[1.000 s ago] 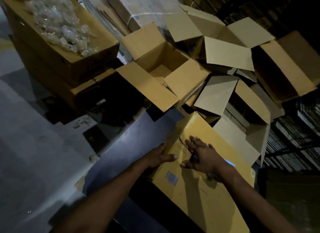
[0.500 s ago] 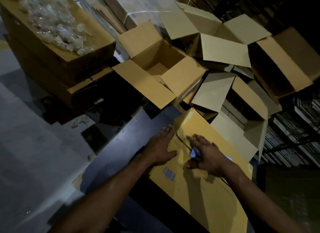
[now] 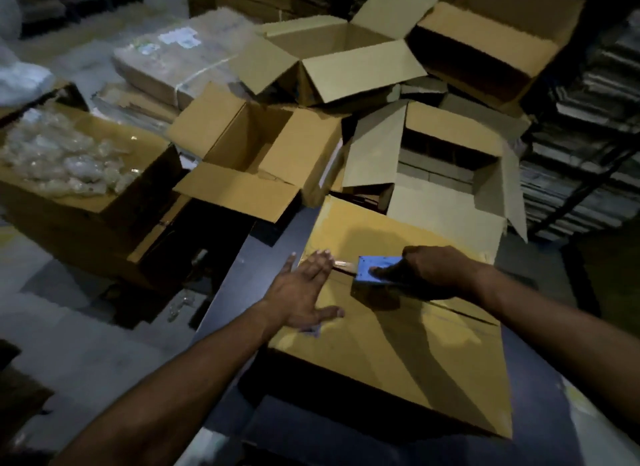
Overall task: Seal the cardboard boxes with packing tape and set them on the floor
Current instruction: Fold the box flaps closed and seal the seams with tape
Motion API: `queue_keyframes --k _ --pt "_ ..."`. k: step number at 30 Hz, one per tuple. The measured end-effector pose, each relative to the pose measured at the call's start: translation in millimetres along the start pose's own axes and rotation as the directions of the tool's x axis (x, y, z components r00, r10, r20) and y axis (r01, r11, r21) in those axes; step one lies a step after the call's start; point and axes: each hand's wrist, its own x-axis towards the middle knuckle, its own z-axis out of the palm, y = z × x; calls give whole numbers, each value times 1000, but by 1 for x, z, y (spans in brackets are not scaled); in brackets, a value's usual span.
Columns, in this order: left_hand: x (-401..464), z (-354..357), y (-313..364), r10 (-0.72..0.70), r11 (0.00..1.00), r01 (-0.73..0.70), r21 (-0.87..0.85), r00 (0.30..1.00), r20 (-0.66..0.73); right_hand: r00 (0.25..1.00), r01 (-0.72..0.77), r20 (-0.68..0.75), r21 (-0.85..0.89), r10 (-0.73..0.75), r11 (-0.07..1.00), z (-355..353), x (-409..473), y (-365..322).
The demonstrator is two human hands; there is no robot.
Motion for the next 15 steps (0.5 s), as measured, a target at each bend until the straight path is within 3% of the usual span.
queue_keyframes --k 4,8,10,15 --pt "-1 4 1 8 1000 -8 14 999 -33 996 -55 76 151 44 987 26 -35 27" --pt "-3 -2 5 13 1000 -13 23 1000 -6 995 -63 83 143 52 988 46 -44 41" --pt "-3 -7 6 3 999 -4 35 999 34 985 -151 120 229 126 962 49 -34 35" --pt "-4 -13 30 -80 987 77 144 997 17 984 -161 107 164 145 973 59 -14 19"
